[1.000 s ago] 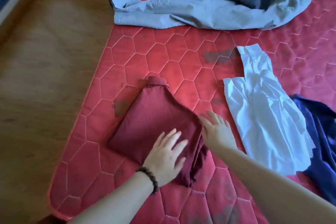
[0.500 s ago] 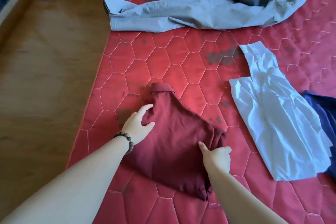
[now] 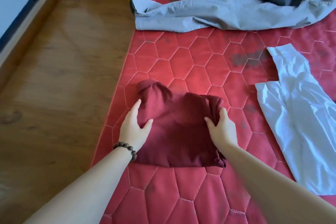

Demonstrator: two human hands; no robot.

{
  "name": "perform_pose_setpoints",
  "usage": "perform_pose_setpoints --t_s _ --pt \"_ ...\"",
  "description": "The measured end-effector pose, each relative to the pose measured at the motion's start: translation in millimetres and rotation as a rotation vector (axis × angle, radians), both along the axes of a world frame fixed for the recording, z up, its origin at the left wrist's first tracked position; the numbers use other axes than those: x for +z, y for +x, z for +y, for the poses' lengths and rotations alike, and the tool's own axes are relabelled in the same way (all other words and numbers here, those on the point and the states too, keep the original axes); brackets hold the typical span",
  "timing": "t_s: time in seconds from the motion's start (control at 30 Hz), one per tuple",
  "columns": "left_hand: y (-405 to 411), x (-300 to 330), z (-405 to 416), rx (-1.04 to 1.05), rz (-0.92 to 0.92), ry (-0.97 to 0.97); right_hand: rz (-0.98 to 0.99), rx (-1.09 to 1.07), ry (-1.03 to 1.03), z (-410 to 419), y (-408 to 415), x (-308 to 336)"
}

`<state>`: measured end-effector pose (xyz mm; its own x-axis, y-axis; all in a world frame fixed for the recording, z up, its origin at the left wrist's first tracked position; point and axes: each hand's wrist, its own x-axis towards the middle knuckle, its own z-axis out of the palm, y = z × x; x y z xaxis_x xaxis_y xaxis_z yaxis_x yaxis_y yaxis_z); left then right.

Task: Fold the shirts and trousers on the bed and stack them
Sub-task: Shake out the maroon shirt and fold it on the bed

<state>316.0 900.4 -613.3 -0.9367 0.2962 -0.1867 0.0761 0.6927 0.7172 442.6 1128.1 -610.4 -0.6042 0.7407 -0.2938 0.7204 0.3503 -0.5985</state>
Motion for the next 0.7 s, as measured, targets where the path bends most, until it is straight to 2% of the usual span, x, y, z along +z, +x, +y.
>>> perform_pose_setpoints --t_s 0.1,0.17,0.27,0.37,0.43,0.5,0.6,0.7 --pt "10 -9 -19 0.078 -0.201 -0.17 -0.314 -0.038 0.017 4 9 -5" --pt "15 -11 -26 0.096 -0.268 -0.201 -0.374 -0.043 0.031 -1 21 -9" --pt "28 -12 -30 0.019 -0.3 -0.183 -0.319 -0.001 -0.005 -13 41 -16" --pt "39 -3 -29 -0.046 -0.168 -0.365 -0.355 -0.02 0.022 -20 47 -12" --pt "35 1 -26 -0.011 -0.006 -0.379 -0.352 -0.013 0.173 -19 44 -7" --pt "22 2 -19 -0.022 0.085 -0.33 -0.256 0.07 0.339 -13 32 -2" --pt "-4 2 0 -0.009 0.012 -0.206 -0.109 0.273 0.359 3 1 4" --pt "-28 0 20 0.115 -0.14 -0.112 -0.176 0.347 0.245 15 -29 1"
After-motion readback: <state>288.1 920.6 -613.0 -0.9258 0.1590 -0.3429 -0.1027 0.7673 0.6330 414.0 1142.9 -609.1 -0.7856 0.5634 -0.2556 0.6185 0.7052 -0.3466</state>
